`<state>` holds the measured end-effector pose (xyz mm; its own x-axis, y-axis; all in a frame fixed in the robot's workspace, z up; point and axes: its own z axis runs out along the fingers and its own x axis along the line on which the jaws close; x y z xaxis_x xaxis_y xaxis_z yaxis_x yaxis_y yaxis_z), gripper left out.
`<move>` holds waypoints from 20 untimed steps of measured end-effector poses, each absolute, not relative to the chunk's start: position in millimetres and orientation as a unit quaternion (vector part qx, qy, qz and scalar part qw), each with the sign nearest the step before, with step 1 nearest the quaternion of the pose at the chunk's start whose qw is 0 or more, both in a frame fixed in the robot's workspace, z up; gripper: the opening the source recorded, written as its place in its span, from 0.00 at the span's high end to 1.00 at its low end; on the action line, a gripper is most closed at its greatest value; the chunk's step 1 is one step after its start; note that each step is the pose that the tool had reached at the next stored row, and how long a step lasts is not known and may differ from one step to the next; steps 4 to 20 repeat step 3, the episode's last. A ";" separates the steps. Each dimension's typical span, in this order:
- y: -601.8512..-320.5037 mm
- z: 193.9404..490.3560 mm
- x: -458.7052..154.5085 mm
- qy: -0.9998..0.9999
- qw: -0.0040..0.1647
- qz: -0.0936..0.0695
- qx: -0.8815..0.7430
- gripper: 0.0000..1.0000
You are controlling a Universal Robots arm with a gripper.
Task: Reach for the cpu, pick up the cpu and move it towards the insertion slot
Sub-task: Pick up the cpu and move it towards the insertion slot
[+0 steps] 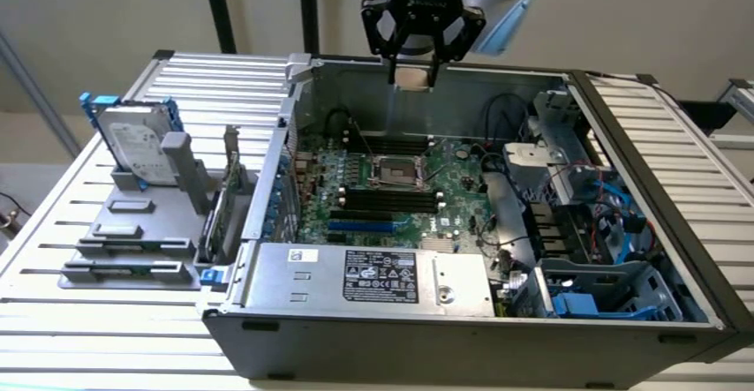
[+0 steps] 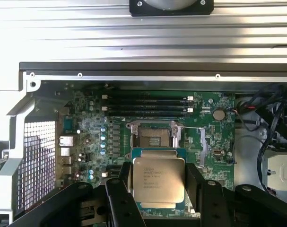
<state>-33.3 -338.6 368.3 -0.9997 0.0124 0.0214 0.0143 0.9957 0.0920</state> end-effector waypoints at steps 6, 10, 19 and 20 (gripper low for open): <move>-338.5 368.2 -33.3 -0.999 0.010 -0.046 -0.007 0.45; -338.5 368.2 -33.3 -0.999 0.010 -0.046 -0.007 0.45; -338.5 368.2 -33.3 -0.999 0.010 -0.046 -0.007 0.45; -338.5 368.2 -33.3 -0.999 0.010 -0.046 -0.007 0.45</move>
